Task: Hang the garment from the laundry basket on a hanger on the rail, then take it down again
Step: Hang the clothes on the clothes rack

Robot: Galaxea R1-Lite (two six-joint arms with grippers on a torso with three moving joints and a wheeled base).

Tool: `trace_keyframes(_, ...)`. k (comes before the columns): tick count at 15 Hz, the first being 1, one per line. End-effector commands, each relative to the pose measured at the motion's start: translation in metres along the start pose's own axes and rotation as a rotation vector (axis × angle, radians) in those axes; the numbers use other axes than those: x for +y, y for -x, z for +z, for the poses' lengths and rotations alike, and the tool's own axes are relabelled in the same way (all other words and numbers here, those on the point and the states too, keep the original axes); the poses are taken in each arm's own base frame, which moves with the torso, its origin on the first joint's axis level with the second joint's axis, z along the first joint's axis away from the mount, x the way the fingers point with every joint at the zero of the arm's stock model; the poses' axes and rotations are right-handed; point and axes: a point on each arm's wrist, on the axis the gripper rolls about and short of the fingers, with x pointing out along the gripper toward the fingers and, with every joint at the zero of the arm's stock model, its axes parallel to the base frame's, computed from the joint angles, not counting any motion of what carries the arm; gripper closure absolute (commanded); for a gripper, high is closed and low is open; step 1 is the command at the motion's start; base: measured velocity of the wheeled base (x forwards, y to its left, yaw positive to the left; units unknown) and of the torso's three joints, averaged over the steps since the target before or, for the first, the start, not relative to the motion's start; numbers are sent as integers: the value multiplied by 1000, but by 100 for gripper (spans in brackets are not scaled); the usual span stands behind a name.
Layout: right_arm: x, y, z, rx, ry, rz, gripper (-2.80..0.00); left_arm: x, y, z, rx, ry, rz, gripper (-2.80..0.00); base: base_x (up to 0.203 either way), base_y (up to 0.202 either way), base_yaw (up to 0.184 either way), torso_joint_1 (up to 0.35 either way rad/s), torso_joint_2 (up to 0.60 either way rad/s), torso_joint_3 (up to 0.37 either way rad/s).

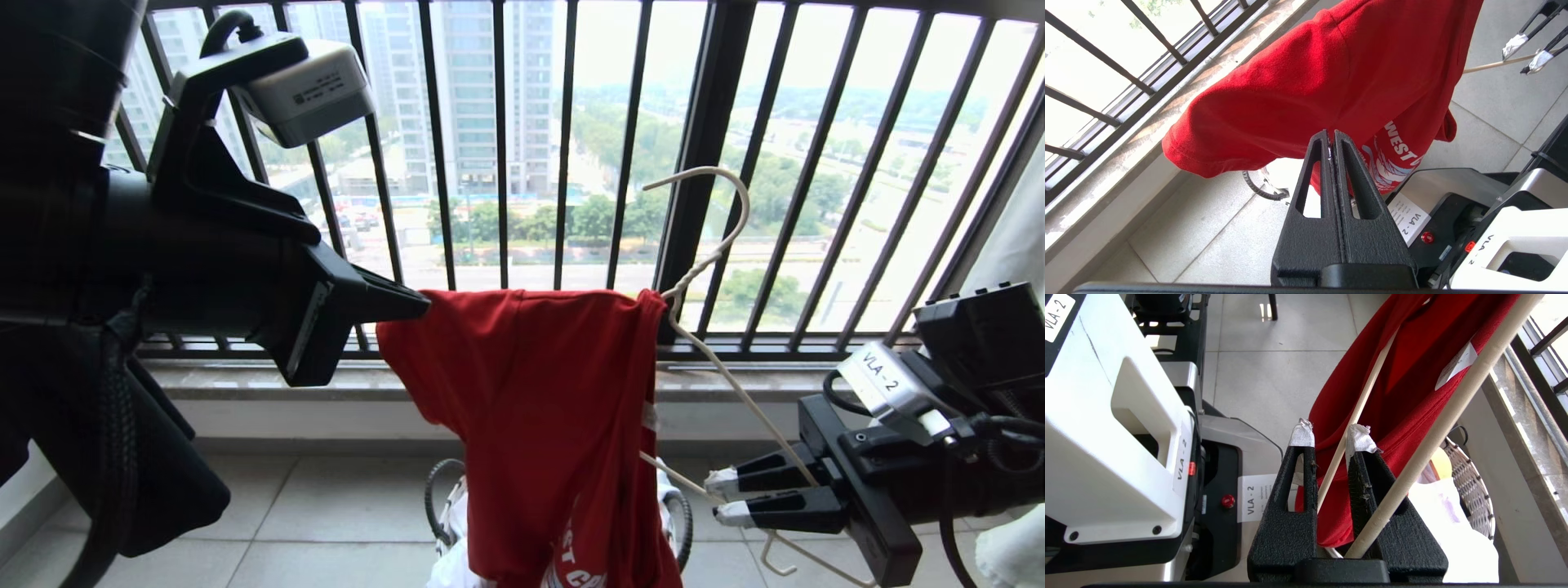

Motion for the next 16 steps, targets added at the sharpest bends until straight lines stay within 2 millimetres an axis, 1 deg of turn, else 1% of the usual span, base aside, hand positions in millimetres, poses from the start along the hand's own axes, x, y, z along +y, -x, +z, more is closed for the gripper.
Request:
trace_keyframes(1, -9, 0, 12, -6, 16, 4, 0, 16, -6, 0, 50, -45, -17, 0, 0, 0, 0, 0, 0, 0)
trace_keyframes(4, -14, -6, 28, -11, 48, 26, 0, 35, 6, 4, 77, -90, -77, 0, 0, 0, 0, 0, 0, 0)
trace_keyframes(6, -18, -11, 34, -2, 58, 32, 0, 42, 17, 13, 72, -109, -80, 0, 0, 0, 0, 0, 0, 0)
trace_keyframes(7, -17, -15, 38, 8, 64, 46, 0, 45, 20, 16, 88, -126, -83, 0, 0, 0, 0, 0, 0, 0)
trace_keyframes(9, -11, -27, 44, 24, 71, 98, 0, 48, 21, 18, 137, -173, -105, 0, 0, 0, 0, 0, 0, 0)
trace_keyframes(11, -3, -38, 48, 38, 88, 136, 0, 48, 24, 20, 137, -208, -108, 0, 0, 0, 0, 0, 0, 0)
trace_keyframes(12, -1, -42, 48, 40, 90, 151, 0, 47, 24, 19, 141, -231, -113, 0, 0, 0, 0, 0, 0, 0)
trace_keyframes(14, 1, -43, 52, 34, 102, 157, 0, 45, 25, 18, 152, -268, -131, 0, 0, 0, 0, 0, 0, 0)
trace_keyframes(15, 2, -44, 54, 30, 110, 163, 0, 45, 25, 18, 151, -293, -135, -280, 0, 0, 0, 0, 0, 0)
trace_keyframes(16, 5, -47, 56, 27, 116, 179, 0, 43, 24, 19, 151, -309, -145, -280, 0, 0, 0, 0, 0, 0)
